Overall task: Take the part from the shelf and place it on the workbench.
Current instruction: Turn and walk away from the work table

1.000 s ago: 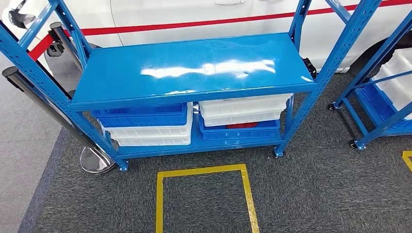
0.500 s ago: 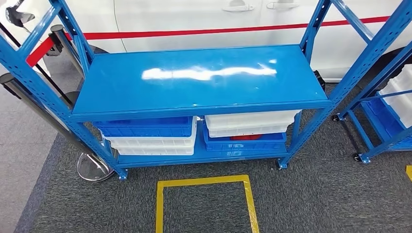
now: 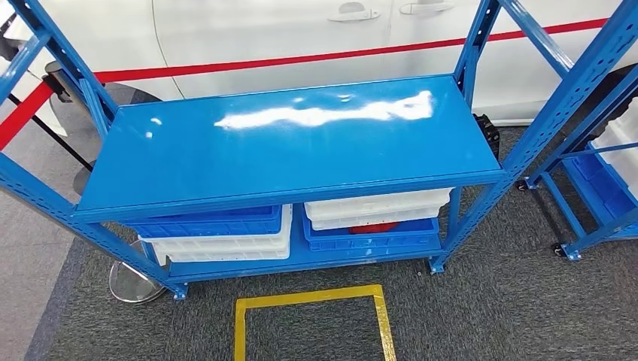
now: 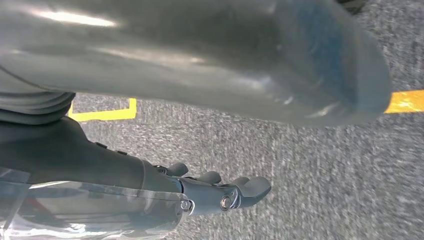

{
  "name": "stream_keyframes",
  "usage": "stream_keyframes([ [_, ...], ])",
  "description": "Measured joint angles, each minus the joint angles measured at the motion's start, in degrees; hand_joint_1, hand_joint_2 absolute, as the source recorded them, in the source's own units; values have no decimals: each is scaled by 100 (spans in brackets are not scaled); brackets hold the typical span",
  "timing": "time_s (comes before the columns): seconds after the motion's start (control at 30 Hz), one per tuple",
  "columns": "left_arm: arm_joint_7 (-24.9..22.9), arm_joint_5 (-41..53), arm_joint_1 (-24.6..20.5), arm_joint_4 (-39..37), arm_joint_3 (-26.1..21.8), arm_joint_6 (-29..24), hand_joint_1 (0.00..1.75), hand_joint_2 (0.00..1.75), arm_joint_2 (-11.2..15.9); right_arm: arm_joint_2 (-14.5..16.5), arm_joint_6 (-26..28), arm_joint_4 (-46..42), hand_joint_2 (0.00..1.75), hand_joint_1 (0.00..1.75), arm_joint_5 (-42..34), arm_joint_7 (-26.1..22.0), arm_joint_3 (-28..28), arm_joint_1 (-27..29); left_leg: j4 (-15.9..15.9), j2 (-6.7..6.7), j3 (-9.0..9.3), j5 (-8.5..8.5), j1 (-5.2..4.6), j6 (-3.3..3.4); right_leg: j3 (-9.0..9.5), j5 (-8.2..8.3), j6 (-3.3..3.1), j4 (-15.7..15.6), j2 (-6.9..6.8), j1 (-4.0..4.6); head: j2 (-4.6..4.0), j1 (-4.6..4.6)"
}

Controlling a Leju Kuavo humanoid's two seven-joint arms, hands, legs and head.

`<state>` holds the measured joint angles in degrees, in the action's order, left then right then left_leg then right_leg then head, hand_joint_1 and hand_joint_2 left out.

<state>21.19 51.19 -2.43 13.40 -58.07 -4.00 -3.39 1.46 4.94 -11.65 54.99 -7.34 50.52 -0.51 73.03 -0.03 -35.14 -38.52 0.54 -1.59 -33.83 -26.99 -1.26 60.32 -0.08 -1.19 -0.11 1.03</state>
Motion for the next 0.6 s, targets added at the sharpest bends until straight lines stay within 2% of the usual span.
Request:
stream_keyframes([
  [0.03, -1, 17, 3, 0, 1, -9, 0, 0, 0, 1, 0, 0, 0, 0, 5, 0, 3, -1, -180, 0, -11, 112, -5, 28, 57, -38, -2, -2, 7, 17, 0, 0],
  [0.1, -1, 44, 6, 0, 1, -26, 0, 0, 4, 9, -3, 1, 0, 0, 19, 0, 6, -5, -832, -3, 118, 687, -42, 130, 160, -107, -2, -8, 17, 47, 0, -5],
  [0.13, -1, 45, 5, 0, 1, -32, 0, 0, 7, 18, -11, 2, 0, 0, 29, 0, 8, -8, -1103, -5, 167, 885, -71, 186, 188, -133, 8, -11, 25, 54, 0, -13],
  [0.17, -1, 46, 6, 0, 0, -40, 0, 0, 9, 27, -19, 3, 0, 0, 39, 0, 9, -16, -1270, -11, 197, 1011, -99, 232, 200, -151, 28, -14, 32, 56, 0, -13],
  [0.23, -4, 52, 8, 0, 0, -51, 0, 0, 12, 37, -33, 4, 0, 0, 56, 1, 14, -31, -1349, -25, 190, 1059, -131, 289, 208, -172, 90, -31, 47, 53, 0, -11],
  [0.3, -13, 64, 10, 0, 0, -59, 0, 0, 10, 36, -28, 3, 87, 0, 72, 2, 23, -37, -1478, -28, 272, 1219, -90, 318, 229, -229, 154, 8, 43, 59, 0, -12],
  [0.37, -28, 72, 3, 0, -2, -67, 0, 0, 7, 38, -15, 2, 175, 0, 84, 3, 32, -42, -1592, -16, 348, 1294, -53, 350, 80, -473, 198, 371, 38, 58, 0, -22],
  [0.43, -52, 67, -2, 0, -10, -64, 0, 0, 7, 41, 4, 2, 175, 0, 89, 5, 39, -45, -1603, -9, 350, 1297, -67, 379, -273, -804, 230, 1041, 38, 42, 0, -27],
  [0.47, -68, 60, -2, 0, -17, -60, 0, 0, 7, 40, 13, 2, 175, 0, 90, 8, 43, -44, -1599, -9, 348, 1287, -68, 380, -423, -880, 247, 1306, 36, 34, 0, -28],
  [0.5, -86, 52, -1, 0, -25, -56, 0, 0, 6, 40, 22, 2, 175, 0, 89, 14, 45, -42, -1594, -12, 354, 1274, -66, 375, -483, -834, 265, 1380, 35, 23, 0, -28],
  [0.53, -103, 46, 2, 0, -31, -55, 0, 0, 4, 39, 28, 2, 175, 0, 89, 23, 47, -42, -1583, -17, 364, 1258, -60, 363, -442, -684, 281, 1248, 32, 10, 0, -28],
  [0.6, -133, 45, 6, 0, -39, -60, 0, 0, -8, 40, 35, 2, 175, 0, 89, 49, 50, -44, -1532, -26, 377, 1206, -48, 314, -138, -277, 298, 545, 23, -20, 0, -30],
])
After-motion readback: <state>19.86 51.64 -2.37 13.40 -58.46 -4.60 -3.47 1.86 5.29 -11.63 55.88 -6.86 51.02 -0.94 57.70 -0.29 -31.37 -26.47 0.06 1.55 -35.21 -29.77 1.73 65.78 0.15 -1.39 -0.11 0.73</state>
